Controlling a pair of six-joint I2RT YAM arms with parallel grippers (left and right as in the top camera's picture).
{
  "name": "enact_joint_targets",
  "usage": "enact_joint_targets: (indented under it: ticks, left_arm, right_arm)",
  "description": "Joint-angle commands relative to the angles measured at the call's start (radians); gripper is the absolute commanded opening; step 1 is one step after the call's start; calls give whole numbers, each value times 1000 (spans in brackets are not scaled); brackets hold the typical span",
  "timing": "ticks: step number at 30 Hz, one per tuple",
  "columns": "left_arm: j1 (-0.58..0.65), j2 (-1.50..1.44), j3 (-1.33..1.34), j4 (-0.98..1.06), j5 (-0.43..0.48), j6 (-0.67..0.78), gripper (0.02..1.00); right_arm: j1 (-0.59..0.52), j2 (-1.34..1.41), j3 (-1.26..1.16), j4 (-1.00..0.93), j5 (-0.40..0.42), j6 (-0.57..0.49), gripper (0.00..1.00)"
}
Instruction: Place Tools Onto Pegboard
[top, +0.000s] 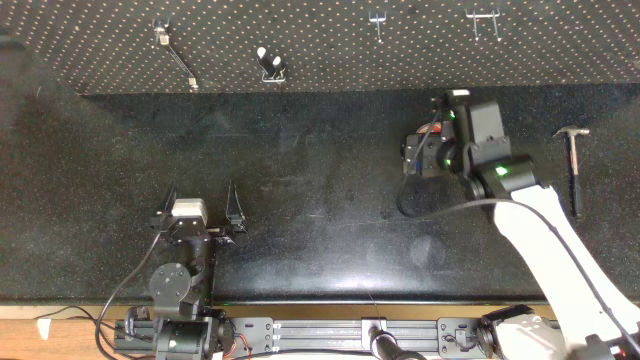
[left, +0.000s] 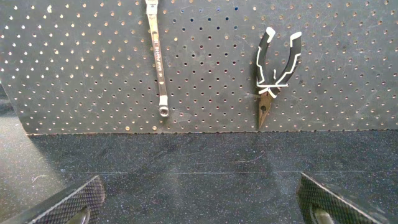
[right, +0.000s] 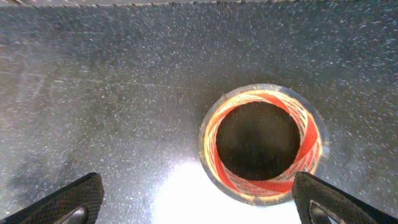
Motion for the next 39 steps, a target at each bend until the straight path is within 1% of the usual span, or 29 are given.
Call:
enact_joint_targets:
  ticks: [1, 6, 14, 19, 25, 27, 29, 30, 31, 32, 36, 37, 39]
  left_arm:
    - [-4, -7, -2, -8, 11, 17, 996]
    - [-4, -7, -2, -8, 11, 17, 996]
    - [-4, -7, -2, -8, 11, 17, 993]
    - [-4, -7, -2, -8, 11, 17, 996]
    - [-4, -7, -2, -8, 11, 17, 996]
    - [-4, -7, -2, -8, 11, 17, 996]
    - [-4, -7, -2, -8, 11, 17, 996]
    - [-4, -7, -2, -8, 11, 17, 996]
    - [-4, -7, -2, -8, 11, 17, 996]
    - [-4, -7, -2, -8, 11, 17, 996]
    - [-4, -7, -2, -8, 11, 17, 996]
    - [-4, -7, -2, -8, 11, 17, 996]
    - [-4, -7, -2, -8, 11, 17, 998]
  right_arm:
    - [25, 121, 110, -35, 20, 15, 993]
    - [50, 252, 206, -94, 34, 19, 993]
    - [65, 372, 277, -193, 34, 26, 989]
    - [67, 412, 279, -188, 36, 24, 987]
    - [67, 427, 279, -187, 64, 14, 1000]
    - [67, 427, 279, -186, 76, 14, 915]
    - [67, 427, 279, -186, 86, 13, 700]
    - [67, 427, 279, -185, 87, 9, 621]
    - [67, 427, 279, -185, 87, -6, 511]
    - [67, 427, 279, -184, 88, -15, 351]
    - [67, 427, 279, -183, 103, -35, 130]
    - [67, 427, 279, -186, 106, -35, 95]
    - [67, 427, 279, -190, 113, -36, 82]
